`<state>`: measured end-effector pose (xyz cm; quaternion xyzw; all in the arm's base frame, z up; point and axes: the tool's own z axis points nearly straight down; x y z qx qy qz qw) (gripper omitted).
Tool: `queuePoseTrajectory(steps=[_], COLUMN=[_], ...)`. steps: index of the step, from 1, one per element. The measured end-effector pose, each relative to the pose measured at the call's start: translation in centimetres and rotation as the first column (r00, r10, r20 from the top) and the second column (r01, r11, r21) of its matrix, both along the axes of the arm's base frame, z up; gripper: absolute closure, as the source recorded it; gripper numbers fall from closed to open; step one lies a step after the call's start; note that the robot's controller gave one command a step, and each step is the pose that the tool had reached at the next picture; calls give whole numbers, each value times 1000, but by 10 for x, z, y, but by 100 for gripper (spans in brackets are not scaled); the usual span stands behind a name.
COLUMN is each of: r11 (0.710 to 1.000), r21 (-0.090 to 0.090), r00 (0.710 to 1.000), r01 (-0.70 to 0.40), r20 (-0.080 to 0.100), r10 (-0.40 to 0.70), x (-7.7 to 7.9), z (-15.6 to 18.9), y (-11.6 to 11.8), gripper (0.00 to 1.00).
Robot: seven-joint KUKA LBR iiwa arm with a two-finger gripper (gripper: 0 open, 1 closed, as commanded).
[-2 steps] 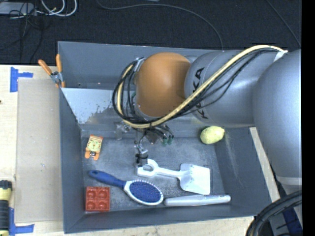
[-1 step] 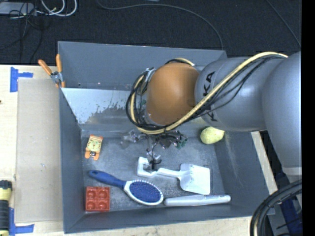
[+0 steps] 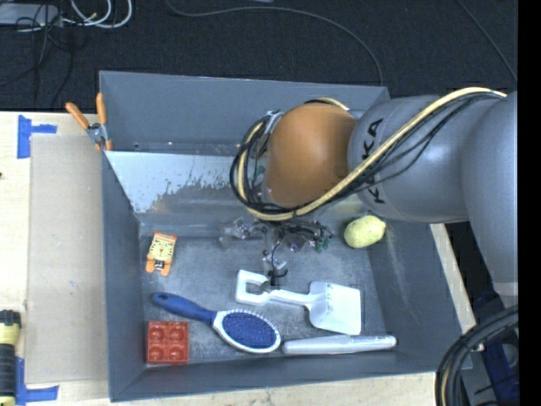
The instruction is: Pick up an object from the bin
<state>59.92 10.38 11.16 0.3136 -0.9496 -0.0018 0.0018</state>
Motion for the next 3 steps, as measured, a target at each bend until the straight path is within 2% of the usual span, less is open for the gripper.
queuePoseTrajectory(steps=[1,2,3], r11=[984,904,775], r21=[-1,3,1], r00=[984,904,775], r01=[-180,-428,-632], r20=[2,0,3], r10=[181,428,632], x=[9,-1,-4], z=[-9,-14,-28], y=[9,15,36], gripper=[0,0,0])
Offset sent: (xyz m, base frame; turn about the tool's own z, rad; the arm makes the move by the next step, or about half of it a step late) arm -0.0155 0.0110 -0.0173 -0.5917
